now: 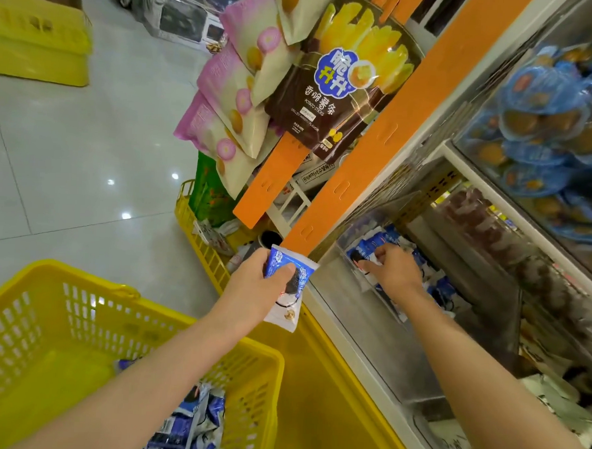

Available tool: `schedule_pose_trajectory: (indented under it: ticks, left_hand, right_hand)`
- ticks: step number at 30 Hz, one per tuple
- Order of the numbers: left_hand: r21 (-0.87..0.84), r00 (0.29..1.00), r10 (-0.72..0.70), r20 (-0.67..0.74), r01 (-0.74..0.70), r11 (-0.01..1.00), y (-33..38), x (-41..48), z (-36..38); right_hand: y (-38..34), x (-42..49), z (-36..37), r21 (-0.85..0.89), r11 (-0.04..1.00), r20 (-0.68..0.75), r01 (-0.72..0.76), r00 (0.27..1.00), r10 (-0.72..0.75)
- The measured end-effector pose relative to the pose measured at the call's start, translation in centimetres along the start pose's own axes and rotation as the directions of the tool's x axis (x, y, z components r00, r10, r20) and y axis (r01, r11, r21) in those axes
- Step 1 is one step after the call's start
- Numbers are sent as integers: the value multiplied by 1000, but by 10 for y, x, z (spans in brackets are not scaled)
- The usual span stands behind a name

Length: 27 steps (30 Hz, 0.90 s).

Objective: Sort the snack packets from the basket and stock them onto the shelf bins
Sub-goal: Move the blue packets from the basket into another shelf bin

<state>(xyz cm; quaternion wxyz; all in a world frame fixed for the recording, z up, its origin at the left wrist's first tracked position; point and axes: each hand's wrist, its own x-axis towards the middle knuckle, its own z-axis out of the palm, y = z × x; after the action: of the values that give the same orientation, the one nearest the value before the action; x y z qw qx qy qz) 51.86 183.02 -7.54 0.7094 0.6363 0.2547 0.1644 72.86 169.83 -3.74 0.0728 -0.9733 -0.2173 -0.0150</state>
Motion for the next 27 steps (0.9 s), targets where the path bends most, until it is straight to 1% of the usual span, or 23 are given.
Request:
schedule_pose_trajectory:
  ticks: [2,3,5,7,8,10,11,12,13,14,15,16,17,18,19,20,22,26,27]
  left_hand:
    - [-54,999,-27,35,29,998,2,-4,2]
    - [-78,998,-35,61,39,996,2,-7,2]
    - [-120,991,-43,123,58,991,3,-15,-1]
    - [-161,982,-62,177,91,983,1,-26,-8]
    - [-172,979,-71,193,104,980,0,-31,-12]
    - [-156,977,-70,201,103,982,-3,-42,-18]
    - [-151,978,-64,197,95,984,-3,-46,-20]
    - [-151,980,-57,190,87,985,-2,-51,-22]
    - [-149,981,-48,186,76,986,-1,-55,-24]
    - [-146,981,-39,188,67,987,1,-59,-25]
    - [-148,980,-31,194,61,987,2,-64,-26]
    - [-167,979,-21,202,56,984,2,-70,-26]
    - [-198,980,-9,201,50,979,3,-76,-27]
    - [-226,982,5,187,38,973,3,-82,-27]
    - [-234,987,21,156,16,972,2,-89,-28]
    - [-225,991,42,127,-12,974,2,-95,-30]
    - [-204,989,82,121,-56,977,2,-109,-31]
    - [-281,974,116,193,-58,958,-3,-132,-21]
    - [-276,971,129,201,-70,959,-4,-137,-16]
  right_hand:
    - [0,1,-4,-103,994,16,37,999,-35]
    - [0,2,-5,-127,991,15,42,999,-41]
    - [-3,-2,-9,-121,992,-5,33,999,-34]
    - [-9,-13,-14,-66,996,-80,55,995,-60]
    - [-12,-22,-17,-20,995,-148,100,984,-102]
    - [-22,-45,-27,122,961,-296,246,934,-202]
    - [-29,-58,-32,192,928,-327,320,912,-247]
    - [-36,-72,-38,243,889,-316,389,898,-307]
    - [-43,-88,-42,277,852,-270,444,887,-374]
    - [-50,-105,-44,307,828,-195,470,882,-428]
    - [-57,-121,-44,349,815,-103,462,884,-457]
    - [-62,-137,-44,415,811,1,413,891,-454]
    - [-67,-152,-43,507,801,107,320,898,-426]
    - [-71,-166,-42,605,769,201,204,896,-396]
    - [-73,-178,-41,684,721,259,112,886,-384]
    - [-74,-189,-41,728,682,283,71,875,-393]
    - [-71,-206,-38,760,645,282,78,855,-436]
    - [-56,-230,-32,723,685,290,90,860,-419]
    - [-52,-234,-32,726,682,289,86,862,-416]
